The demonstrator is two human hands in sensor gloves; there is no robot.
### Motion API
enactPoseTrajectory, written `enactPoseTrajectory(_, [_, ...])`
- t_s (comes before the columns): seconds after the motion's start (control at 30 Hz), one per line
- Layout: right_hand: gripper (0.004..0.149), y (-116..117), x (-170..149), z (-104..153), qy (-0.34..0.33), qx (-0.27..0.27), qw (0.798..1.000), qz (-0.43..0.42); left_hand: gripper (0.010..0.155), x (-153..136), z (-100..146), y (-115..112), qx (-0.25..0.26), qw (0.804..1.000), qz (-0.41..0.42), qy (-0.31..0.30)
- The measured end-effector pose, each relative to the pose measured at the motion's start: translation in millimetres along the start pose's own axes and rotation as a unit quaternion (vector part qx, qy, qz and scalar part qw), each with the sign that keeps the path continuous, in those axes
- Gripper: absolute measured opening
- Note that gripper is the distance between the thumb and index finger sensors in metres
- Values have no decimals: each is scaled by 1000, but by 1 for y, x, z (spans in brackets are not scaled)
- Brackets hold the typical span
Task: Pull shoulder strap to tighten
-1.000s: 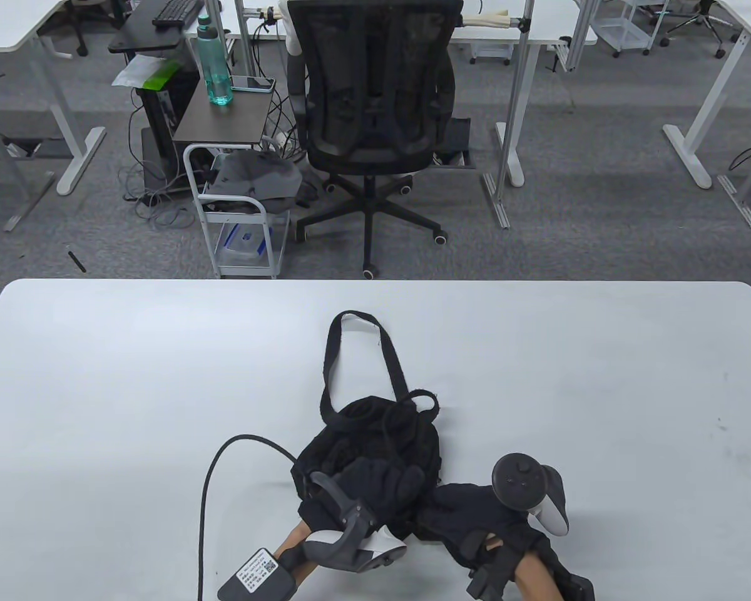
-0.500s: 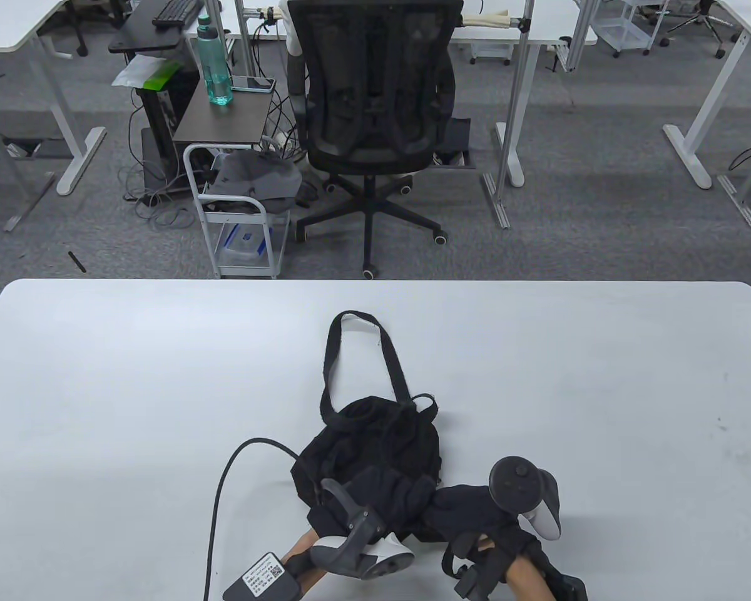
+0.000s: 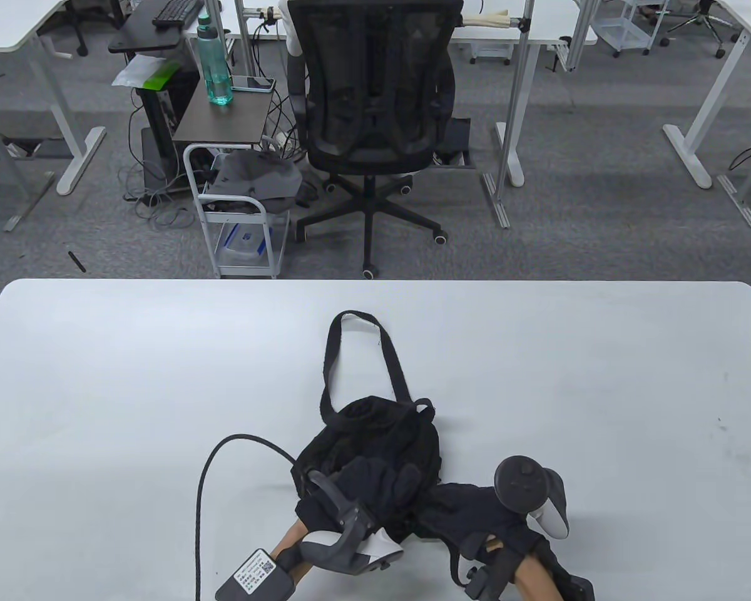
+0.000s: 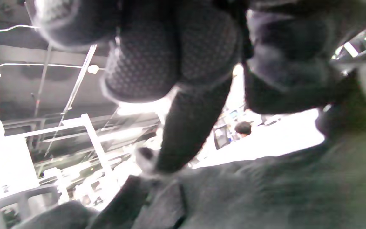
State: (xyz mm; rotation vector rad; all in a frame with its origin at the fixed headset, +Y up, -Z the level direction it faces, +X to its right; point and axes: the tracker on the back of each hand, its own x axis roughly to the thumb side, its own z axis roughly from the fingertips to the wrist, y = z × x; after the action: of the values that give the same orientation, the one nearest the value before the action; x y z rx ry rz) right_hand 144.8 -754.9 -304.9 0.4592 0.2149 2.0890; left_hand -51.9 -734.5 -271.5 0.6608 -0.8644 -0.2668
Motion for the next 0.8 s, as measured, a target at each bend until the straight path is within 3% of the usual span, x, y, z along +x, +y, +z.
enactPoseTrajectory(0.17, [38,5,6,2,-19,-27,999,-25,65,10,-5,1,6,1000,24,5])
enactPoseTrajectory(0.3, [38,7,6,-1,-15,-18,1000,-3,65,4,-3,-8,-7,999,40,7])
enactPoseTrajectory(0.43, [38,8,5,-2,-8,-2,1000,10,65,-7,0,-19,-25,1000,6,3])
enactPoseTrajectory(0.6, [37,4,3,-1,-6,2,1000,6,65,-29,4,-27,-52,998,9,44])
enactPoseTrajectory(0.77, [38,0,0,0,3,-22,1000,2,65,-33,6,-19,-42,996,35,69])
enactPoseTrajectory(0.8, [44,0,-1,1,5,-25,1000,5,65,-30,5,-16,-36,997,30,61])
